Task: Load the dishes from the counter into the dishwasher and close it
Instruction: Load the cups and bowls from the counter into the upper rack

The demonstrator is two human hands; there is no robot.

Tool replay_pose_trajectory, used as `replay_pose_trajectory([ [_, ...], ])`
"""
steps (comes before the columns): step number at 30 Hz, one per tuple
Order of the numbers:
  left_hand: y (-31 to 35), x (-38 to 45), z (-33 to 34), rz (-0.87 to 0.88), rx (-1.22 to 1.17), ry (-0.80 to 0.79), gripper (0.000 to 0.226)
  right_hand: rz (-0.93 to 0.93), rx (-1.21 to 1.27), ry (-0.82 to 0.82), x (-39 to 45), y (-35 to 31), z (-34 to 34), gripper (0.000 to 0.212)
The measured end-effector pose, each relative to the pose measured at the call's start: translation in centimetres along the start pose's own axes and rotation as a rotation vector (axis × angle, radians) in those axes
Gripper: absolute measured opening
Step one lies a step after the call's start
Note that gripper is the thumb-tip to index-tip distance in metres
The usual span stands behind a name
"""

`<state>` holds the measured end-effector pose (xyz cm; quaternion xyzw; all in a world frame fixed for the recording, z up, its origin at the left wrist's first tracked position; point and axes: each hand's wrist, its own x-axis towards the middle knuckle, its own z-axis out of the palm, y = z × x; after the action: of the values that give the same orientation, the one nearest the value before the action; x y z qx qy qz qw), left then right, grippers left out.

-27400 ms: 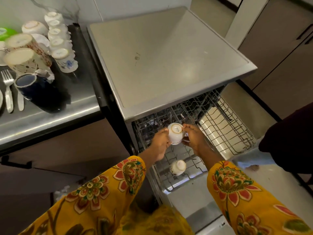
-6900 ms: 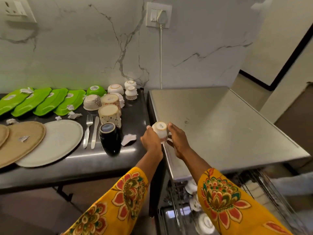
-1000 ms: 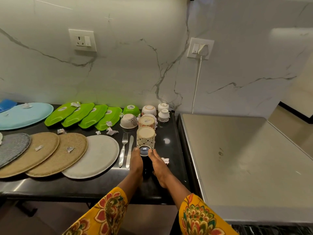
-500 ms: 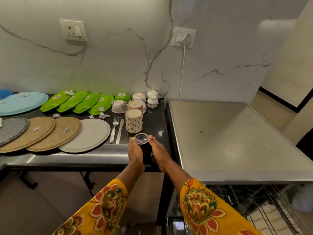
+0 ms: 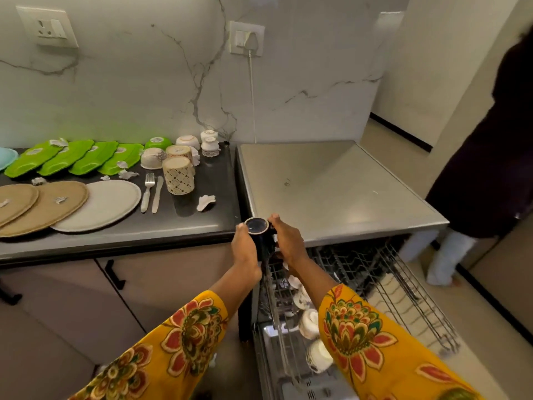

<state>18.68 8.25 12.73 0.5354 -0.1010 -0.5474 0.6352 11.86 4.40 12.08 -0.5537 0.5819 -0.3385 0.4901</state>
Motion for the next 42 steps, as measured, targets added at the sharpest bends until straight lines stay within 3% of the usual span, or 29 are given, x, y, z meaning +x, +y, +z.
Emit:
replay_pose_trajectory([
  [6,-5.2,-2.7,3.2,-0.091,0.039,-0.07,0.033,0.068,0.115,0.181,-2.1,4.4,-5.7,0.042],
  [18,-15.5,-5.2,6.4,-0.391,0.134,-0.179,0.038,0.356,0.325,0.384,-5.9,14.8,-14.3,0.043],
  [23,-19.3,-4.9,7.1,-0.484,0.225,-0.242,0.044,0.478,0.415,0.446,-6.7,18.7,-16.0,0.031],
  [33,-27.4,0.8,6.9,-0.694,0.325,-0.268,0.06,0.638,0.451,0.391,-4.1,26.5,-16.9,0.025],
  [38,-30.4,3.0,7.1,-0.758,0.338,-0.255,0.062,0.697,0.465,0.361,-2.0,29.3,-17.4,0.037],
  [42,-32.2,4.3,7.3,-0.775,0.373,-0.264,0.061,0.723,0.45,0.315,-1.0,30.9,-17.4,0.028],
])
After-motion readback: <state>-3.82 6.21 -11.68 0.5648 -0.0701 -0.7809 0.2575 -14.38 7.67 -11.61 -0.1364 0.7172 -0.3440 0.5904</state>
